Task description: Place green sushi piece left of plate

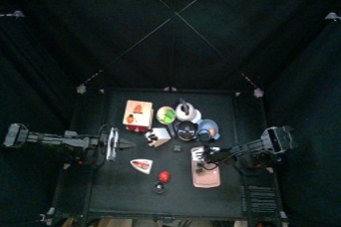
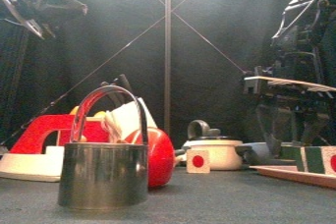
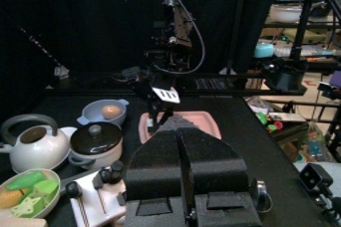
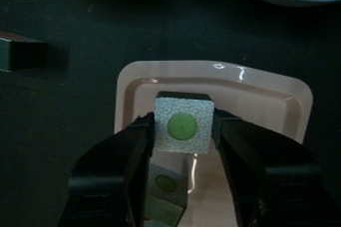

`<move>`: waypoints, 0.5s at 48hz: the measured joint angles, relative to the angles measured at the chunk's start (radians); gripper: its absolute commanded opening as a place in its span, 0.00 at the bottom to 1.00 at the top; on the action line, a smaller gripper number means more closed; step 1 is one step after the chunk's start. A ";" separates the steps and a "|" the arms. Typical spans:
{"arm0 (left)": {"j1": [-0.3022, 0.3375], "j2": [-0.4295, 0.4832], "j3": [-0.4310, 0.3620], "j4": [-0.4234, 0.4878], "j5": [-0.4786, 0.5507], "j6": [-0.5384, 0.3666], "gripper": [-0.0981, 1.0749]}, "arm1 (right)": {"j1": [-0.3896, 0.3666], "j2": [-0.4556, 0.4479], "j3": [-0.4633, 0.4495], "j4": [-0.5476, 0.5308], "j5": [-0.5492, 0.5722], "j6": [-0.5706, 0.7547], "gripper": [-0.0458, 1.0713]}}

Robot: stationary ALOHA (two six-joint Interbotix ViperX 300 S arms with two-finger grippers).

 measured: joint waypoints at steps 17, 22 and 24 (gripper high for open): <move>0.000 0.000 0.002 0.000 -0.002 0.000 0.09 | 0.037 -0.003 -0.081 -0.089 -0.025 0.000 0.64; 0.000 0.000 0.002 0.000 0.000 0.000 0.08 | 0.049 0.012 -0.118 -0.118 -0.063 0.000 0.64; 0.000 0.000 0.002 0.000 0.000 0.000 0.08 | 0.052 0.026 -0.132 -0.127 -0.080 0.000 0.64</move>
